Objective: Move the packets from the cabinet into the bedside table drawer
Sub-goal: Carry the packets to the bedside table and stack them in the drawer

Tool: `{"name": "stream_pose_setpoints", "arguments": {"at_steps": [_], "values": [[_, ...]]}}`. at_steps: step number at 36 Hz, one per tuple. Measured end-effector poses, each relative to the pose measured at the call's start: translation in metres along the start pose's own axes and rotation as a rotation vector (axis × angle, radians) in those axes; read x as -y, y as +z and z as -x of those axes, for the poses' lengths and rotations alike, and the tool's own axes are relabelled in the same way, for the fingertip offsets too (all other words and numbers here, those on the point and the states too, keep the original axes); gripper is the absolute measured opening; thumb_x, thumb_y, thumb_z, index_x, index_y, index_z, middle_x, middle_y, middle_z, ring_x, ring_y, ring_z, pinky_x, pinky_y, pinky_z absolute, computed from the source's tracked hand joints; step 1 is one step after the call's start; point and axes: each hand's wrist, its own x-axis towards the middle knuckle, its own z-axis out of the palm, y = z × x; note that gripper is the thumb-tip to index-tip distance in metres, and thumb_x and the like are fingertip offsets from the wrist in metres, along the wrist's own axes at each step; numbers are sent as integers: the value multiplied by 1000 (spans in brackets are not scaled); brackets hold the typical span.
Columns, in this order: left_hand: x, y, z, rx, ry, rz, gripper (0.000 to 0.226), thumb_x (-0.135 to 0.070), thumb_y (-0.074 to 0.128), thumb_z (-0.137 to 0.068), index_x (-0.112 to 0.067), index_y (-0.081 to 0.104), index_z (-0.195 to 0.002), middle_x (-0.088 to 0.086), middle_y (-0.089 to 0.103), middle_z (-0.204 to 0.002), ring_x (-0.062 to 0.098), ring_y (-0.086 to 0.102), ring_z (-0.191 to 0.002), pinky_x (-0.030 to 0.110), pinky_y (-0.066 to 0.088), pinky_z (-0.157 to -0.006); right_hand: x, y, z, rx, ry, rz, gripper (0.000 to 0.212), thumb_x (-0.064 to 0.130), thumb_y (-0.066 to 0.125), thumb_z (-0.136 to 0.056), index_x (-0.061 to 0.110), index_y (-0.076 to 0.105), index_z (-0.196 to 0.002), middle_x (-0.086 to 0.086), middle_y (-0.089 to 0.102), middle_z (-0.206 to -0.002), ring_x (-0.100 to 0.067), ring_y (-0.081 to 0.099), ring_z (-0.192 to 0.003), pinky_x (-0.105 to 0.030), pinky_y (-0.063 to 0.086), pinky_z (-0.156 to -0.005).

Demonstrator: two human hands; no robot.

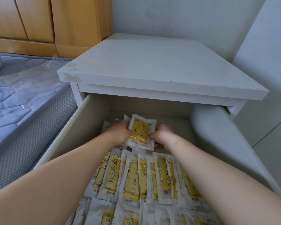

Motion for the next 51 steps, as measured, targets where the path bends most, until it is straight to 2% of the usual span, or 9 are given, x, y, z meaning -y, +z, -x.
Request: {"name": "stream_pose_setpoints", "arguments": {"at_steps": [4, 7, 11, 16, 20, 25, 33, 40, 51], "values": [[-2, -2, 5, 13, 38, -63, 39, -29, 38, -100, -14, 40, -136, 14, 40, -140, 29, 48, -121, 33, 40, -96, -1, 6, -2, -24, -40, 124, 13, 11, 57, -91, 5, 60, -103, -7, 57, -82, -18, 54, -61, -28, 50, -55], [-3, -3, 8, 12, 36, -195, 34, -26, 37, -101, -7, 51, -125, 17, 43, -133, 30, 50, -114, 30, 40, -89, -4, -1, -3, -112, -48, 207, 10, 20, 59, -91, 10, 57, -92, -4, 54, -76, -17, 55, -58, -25, 48, -47], [-4, -4, 8, 6, 42, -230, 33, -26, 44, -99, -1, 57, -115, 17, 48, -126, 31, 54, -110, 30, 41, -80, -8, -10, -4, -149, -3, 257, 17, 22, 58, -91, 7, 62, -98, -6, 61, -83, -20, 62, -64, -31, 56, -60], [-1, -4, 5, 14, 18, -231, 38, -34, 51, -94, -1, 60, -111, 15, 48, -123, 27, 55, -105, 26, 38, -74, -11, -14, 0, -196, -18, 433, 20, 33, 55, -90, 15, 59, -98, 2, 61, -80, -13, 63, -66, -22, 44, -52], [4, 0, 0, 54, -5, -159, 65, -38, 61, -87, -8, 34, -139, 13, 21, -148, 32, 34, -131, 37, 38, -104, -8, -9, 5, -197, -24, 449, 58, 35, 59, -86, 12, 36, -134, -4, 61, -102, -20, 66, -79, -29, 54, -61], [10, 3, -3, 85, 42, -136, 79, -28, 54, -93, -35, 0, -150, -1, -8, -159, 33, 4, -145, 45, 19, -116, -9, -7, 13, -249, -232, 718, 54, 30, 52, -89, 26, 32, -140, -9, 43, -134, -31, 51, -115, -34, 46, -80], [16, 4, -4, 91, 47, -249, 69, -30, 39, -100, -33, -9, -149, 4, 14, -158, 28, 41, -129, 35, 44, -97, -7, 10, 10, -25, -354, 643, 60, 13, 37, -90, 34, 28, -146, -3, 32, -152, -31, 20, -140, -39, 23, -113], [18, 2, -5, 87, 17, -340, 64, -37, 35, -100, -31, -4, -151, 5, 2, -159, 33, 29, -137, 39, 40, -104, -6, 13, 13, -80, -329, 697, 57, 17, 36, -90, 30, 28, -145, -3, 32, -149, -30, 21, -136, -43, 33, -104], [20, 2, -4, 110, 33, -404, 54, -41, 31, -100, -38, 10, -150, 6, 13, -152, 32, 31, -132, 38, 38, -105, -5, 10, 9, -193, -245, 819, 48, 25, 38, -93, 25, 37, -141, -5, 37, -143, -28, 28, -133, -36, 40, -89]]}}
